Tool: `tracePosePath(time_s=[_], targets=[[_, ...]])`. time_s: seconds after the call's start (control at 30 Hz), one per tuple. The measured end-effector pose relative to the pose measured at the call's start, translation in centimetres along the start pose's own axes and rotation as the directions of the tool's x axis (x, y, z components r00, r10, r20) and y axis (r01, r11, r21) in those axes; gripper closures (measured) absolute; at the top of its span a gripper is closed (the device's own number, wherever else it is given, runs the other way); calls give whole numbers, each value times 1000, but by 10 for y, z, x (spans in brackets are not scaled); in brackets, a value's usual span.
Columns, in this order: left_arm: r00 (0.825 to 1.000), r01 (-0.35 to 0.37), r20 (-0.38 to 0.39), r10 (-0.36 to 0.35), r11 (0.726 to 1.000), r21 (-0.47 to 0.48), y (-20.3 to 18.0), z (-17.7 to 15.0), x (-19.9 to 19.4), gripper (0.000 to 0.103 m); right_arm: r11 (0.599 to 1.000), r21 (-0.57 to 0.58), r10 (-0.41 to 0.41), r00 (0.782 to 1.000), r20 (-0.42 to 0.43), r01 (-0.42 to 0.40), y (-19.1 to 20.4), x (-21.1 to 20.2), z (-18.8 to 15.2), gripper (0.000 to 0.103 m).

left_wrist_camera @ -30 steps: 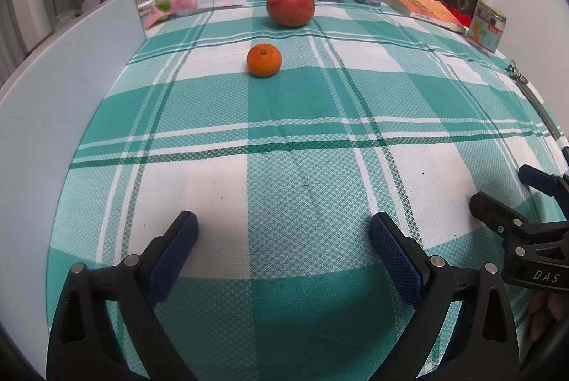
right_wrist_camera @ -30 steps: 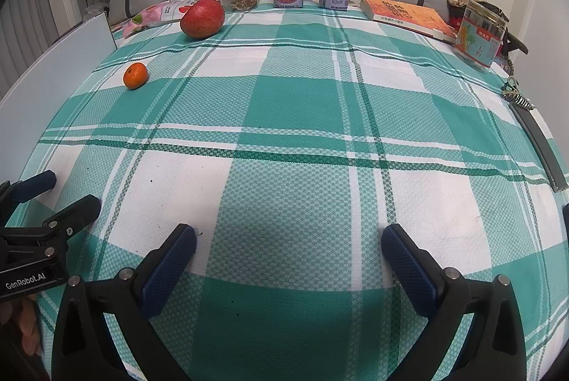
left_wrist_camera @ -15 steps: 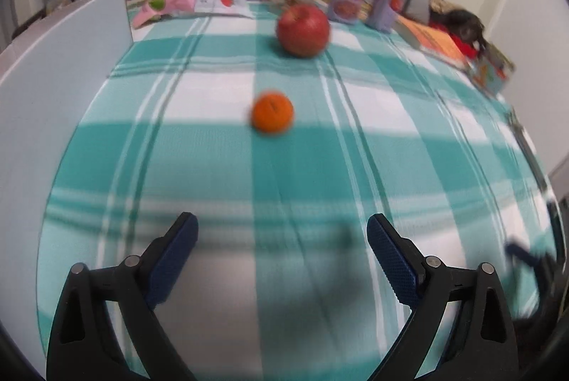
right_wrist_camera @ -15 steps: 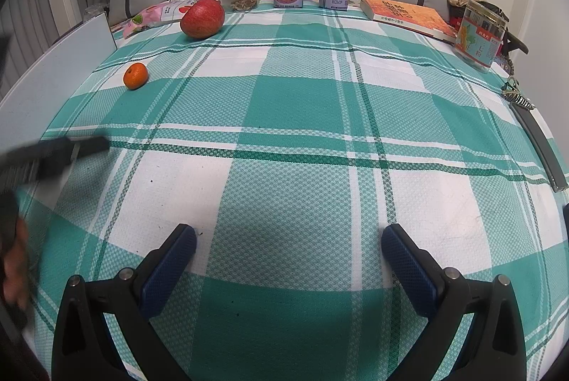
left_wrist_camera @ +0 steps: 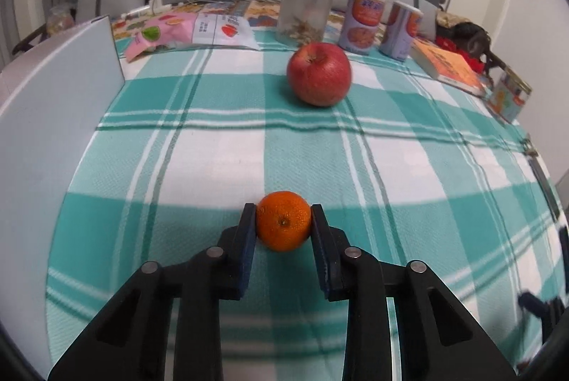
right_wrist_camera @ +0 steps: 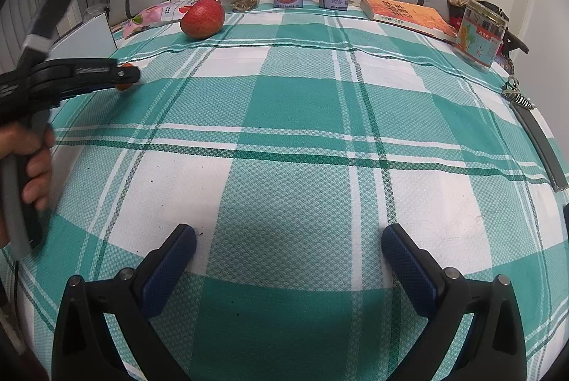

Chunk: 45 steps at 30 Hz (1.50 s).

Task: Organize fruits
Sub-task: 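Lower the left gripper onto the remaining tangerine and close it, then grasp the red apple with the right gripper while the left gripper holds the tangerine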

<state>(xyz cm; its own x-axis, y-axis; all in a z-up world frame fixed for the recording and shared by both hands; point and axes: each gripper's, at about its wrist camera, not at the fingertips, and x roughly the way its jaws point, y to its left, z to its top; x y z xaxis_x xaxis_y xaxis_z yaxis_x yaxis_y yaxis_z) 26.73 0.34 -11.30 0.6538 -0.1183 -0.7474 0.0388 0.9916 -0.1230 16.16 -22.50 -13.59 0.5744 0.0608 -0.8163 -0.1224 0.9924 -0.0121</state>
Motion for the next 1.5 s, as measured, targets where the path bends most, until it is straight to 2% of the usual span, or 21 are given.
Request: tracePosePath(time_s=[0.17,0.27,0.37,0.4,0.47,0.53,0.7,0.77,0.83,0.9,1.0,1.07,1.13,1.23,1.3,1.33,1.37,1.5], targets=[[996,44,-82,-41,998,37,13,-40,-51,73,1000,0,0,1000,0,0,0,0,0,0],[994,25,-107,-22,999,32,26,-70,-69,73,1000,0,0,1000,0,0,0,0,0,0],[992,-13,-123,16,1000,26,37,-91,-67,71,1000,0,0,1000,0,0,0,0,0,0],[996,-11,-90,12,1000,14,40,-94,-69,70,1000,0,0,1000,0,0,0,0,0,0],[996,-58,-65,59,998,26,38,-97,-70,40,1000,0,0,1000,0,0,0,0,0,0],[993,-100,-60,102,994,36,35,-99,-66,17,1000,0,0,1000,-1,0,0,0,0,0],[991,-130,-27,131,991,26,36,-103,-65,12,1000,-20,3,1000,-19,-4,1,0,4,0],[991,-132,-24,132,991,26,36,-104,-65,11,998,-65,-8,1000,7,8,5,-2,21,0],[990,-135,-23,136,990,26,36,-105,-66,11,992,-123,28,997,67,-19,20,-3,55,0],[990,-136,-22,137,990,26,36,-105,-66,11,979,-187,91,994,68,-77,46,10,99,0],[990,-135,-22,136,990,25,36,-105,-66,11,962,-246,139,988,64,-120,81,40,157,0],[990,-135,-21,136,990,25,36,-105,-66,11,945,-310,130,989,65,-104,107,66,191,0],[990,-135,-21,136,990,25,36,-105,-66,11,923,-380,89,994,59,-60,132,95,216,1],[991,-135,-21,136,990,25,37,-105,-66,11,898,-439,14,999,38,4,156,133,238,1],[991,-135,-21,135,991,25,37,-105,-66,11,899,-436,-32,999,12,34,159,156,249,5],[991,-135,-21,135,991,25,37,-105,-66,11,903,-428,-37,999,5,36,156,161,253,17],[991,-135,-21,135,991,25,37,-105,-66,11,909,-416,-33,999,-12,25,154,166,255,33],[991,-135,-20,135,991,25,37,-105,-66,11,938,-347,-11,999,-45,-5,142,167,259,34]])
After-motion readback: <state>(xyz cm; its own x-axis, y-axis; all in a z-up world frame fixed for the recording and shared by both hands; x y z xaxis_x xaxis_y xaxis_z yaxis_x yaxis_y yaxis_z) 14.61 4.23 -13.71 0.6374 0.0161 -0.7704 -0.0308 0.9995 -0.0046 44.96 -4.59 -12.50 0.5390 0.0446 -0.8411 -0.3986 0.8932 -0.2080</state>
